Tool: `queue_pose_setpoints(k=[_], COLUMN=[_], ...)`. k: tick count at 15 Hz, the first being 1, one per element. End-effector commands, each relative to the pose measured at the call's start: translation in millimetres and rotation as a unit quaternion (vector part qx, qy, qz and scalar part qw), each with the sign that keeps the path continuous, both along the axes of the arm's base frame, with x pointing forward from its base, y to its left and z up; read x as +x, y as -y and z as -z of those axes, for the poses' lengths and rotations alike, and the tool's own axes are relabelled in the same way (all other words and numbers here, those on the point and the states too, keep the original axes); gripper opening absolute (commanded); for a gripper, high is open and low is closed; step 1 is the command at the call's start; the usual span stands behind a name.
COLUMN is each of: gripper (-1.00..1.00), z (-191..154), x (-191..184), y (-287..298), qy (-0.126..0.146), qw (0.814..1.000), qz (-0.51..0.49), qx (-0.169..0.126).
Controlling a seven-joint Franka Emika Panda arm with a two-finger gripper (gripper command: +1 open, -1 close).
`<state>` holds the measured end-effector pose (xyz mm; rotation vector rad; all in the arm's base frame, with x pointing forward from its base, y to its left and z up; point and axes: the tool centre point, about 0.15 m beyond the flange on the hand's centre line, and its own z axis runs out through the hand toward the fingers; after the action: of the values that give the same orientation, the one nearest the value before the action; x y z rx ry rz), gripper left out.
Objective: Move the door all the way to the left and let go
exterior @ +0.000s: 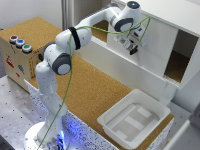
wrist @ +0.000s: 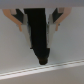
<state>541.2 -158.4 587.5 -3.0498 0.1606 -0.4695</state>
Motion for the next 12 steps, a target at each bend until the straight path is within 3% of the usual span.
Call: queue_pose_setpoints(k=[1, 8, 9, 12], gripper=[-1.00, -1.00, -1.00, -1.00], z=[55.3, 55.4, 54.8, 57.1], x=[31.1, 40.3, 40.8, 44.7], y=[-53.6, -96.3, -104.9, -121.2], qy=[0.009, 0.010, 0.013, 0.011], qw=[0.998, 0.996, 0.995, 0.996], qz=[0.035, -0.014, -0.013, 0.008], qx=[-0.058, -0.083, -0.096, -0.084])
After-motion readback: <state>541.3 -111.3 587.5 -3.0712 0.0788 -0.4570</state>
